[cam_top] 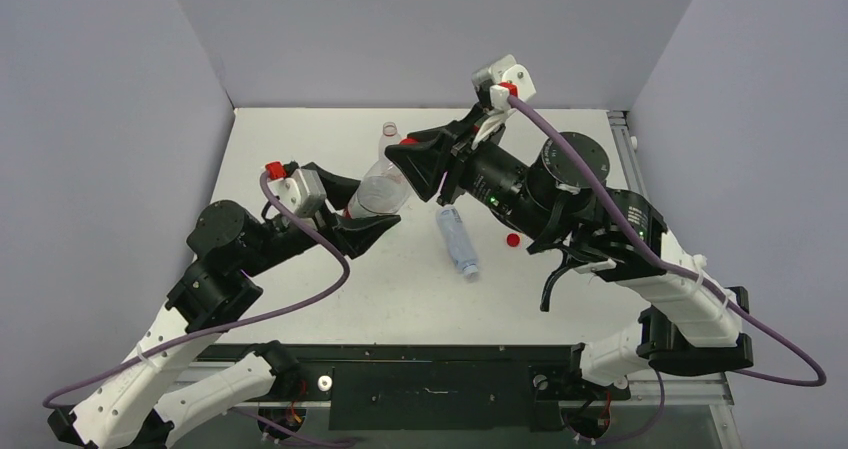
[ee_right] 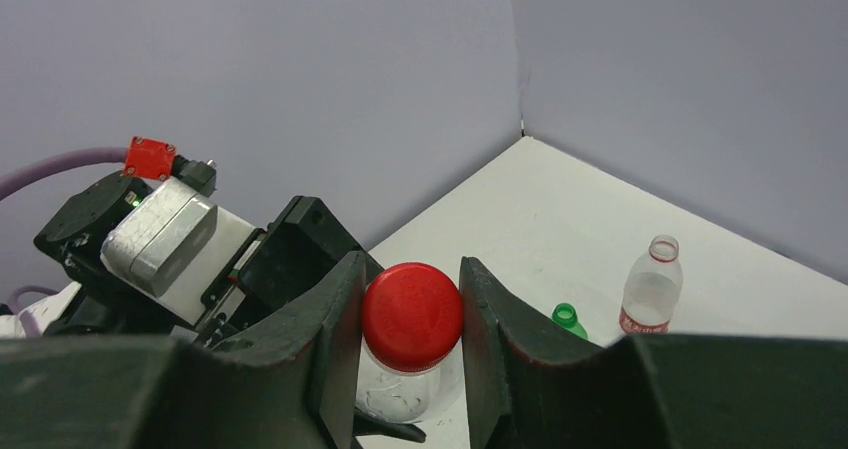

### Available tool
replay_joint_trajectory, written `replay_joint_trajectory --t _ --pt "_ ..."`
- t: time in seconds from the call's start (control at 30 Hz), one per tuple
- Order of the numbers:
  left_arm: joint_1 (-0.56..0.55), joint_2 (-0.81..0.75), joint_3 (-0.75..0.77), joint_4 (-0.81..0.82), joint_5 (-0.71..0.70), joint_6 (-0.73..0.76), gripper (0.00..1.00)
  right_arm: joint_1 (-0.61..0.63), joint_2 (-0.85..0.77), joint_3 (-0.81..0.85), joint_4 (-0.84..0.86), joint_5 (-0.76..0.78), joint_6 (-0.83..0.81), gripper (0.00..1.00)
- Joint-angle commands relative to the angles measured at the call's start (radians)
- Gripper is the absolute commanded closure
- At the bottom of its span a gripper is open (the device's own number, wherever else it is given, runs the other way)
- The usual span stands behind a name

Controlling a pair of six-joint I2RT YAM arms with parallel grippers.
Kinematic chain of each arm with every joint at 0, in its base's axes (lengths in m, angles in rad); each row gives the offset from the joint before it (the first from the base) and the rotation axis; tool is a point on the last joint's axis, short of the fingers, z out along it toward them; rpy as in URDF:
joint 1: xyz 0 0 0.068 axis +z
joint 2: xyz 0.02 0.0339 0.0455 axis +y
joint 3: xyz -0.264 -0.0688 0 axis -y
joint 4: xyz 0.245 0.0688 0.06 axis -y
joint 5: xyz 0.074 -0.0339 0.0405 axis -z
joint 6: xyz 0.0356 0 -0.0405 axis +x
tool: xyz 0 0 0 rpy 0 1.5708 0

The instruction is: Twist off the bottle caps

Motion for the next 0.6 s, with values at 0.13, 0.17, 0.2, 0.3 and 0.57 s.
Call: replay_joint_trajectory --t 0.13,0.17,0.2,0.3,0.57 --pt "-0.003 0.020 0.084 0.069 0.238 -0.191 0.77 -0.004 -0.037 -0.004 0.111 -0.284 -0.129 1.00" --pt "-0.003 0.018 0.088 0.070 0.258 -0.220 0.78 -0.006 -0.036 -0.003 0.120 -0.347 -0.132 1.00" --pt "-0.002 0.018 0.092 0.074 0.300 -0.232 0.78 -0.008 -0.034 0.004 0.122 -0.371 -0.140 1.00" --pt "-0.001 0.020 0.106 0.080 0.362 -0.288 0.80 -0.018 -0.028 0.024 0.126 -0.476 -0.149 1.00" --pt "0.011 0.029 0.118 0.085 0.432 -0.329 0.82 -0.103 -0.033 0.029 0.134 -0.581 -0.082 0.80"
